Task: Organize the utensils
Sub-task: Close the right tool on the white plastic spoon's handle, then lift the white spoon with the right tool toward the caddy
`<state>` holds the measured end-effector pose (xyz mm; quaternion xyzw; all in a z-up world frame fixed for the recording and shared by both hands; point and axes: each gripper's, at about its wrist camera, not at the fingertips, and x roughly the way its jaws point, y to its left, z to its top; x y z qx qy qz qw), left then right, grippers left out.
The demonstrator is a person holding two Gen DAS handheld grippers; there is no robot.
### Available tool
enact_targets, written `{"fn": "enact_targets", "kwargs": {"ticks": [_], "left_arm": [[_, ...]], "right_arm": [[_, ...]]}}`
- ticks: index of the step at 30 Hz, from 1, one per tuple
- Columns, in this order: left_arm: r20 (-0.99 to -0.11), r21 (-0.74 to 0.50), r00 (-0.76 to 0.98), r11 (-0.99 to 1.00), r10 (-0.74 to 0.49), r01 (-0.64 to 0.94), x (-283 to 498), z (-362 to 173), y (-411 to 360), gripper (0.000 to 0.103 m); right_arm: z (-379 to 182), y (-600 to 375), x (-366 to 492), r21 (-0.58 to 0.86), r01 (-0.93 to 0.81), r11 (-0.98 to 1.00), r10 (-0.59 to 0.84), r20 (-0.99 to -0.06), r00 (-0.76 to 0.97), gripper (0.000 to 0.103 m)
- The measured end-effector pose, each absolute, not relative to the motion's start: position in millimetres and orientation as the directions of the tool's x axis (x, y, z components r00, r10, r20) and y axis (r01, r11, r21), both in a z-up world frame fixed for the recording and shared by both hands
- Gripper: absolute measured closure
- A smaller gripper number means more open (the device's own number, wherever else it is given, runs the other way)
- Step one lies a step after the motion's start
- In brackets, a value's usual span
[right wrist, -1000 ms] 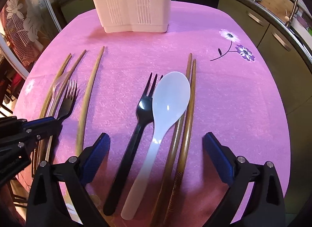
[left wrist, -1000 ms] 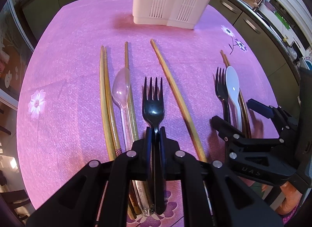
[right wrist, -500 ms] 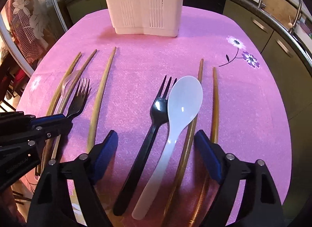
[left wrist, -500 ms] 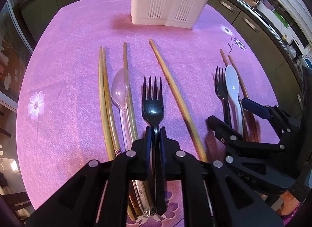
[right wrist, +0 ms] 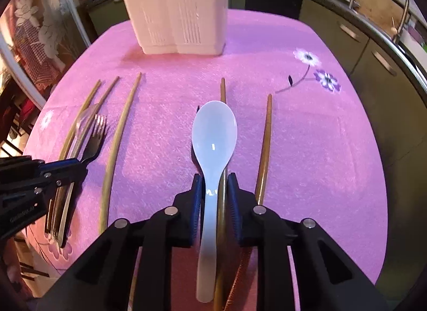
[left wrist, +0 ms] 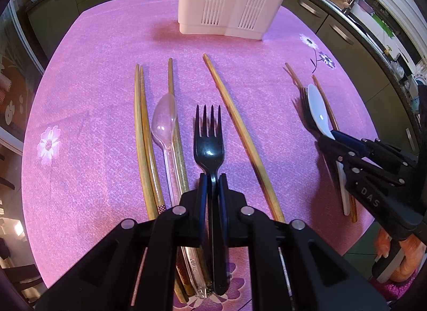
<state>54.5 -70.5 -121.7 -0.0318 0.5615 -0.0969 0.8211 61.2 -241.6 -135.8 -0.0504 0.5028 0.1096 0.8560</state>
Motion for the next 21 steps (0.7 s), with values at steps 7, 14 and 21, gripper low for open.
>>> {"fn": "enact_targets", "kwargs": {"ticks": [7,14,21], "left_arm": [[-0.916,-0.164,0.350,0.979,-0.198,0.124,55,-122,-70,0.094],[-0.915,-0.166,0.349,0.978,-0.202,0.130,56,-122,-70,0.094],[-0.914,-0.166,0.350,0.977,-0.203,0.133,56,-122,-70,0.094]], "right_arm": [[-130,-251,58,0.060,-0.277,0.959,0.189,-0.865,0.465,0.045],[-122,-253,58,0.046,-0.265,0.963,0.178,-0.847,0.501,0.070],[-130,-238,59,0.059,-0.311,0.948,0.204,-0.864,0.460,0.079]]}}
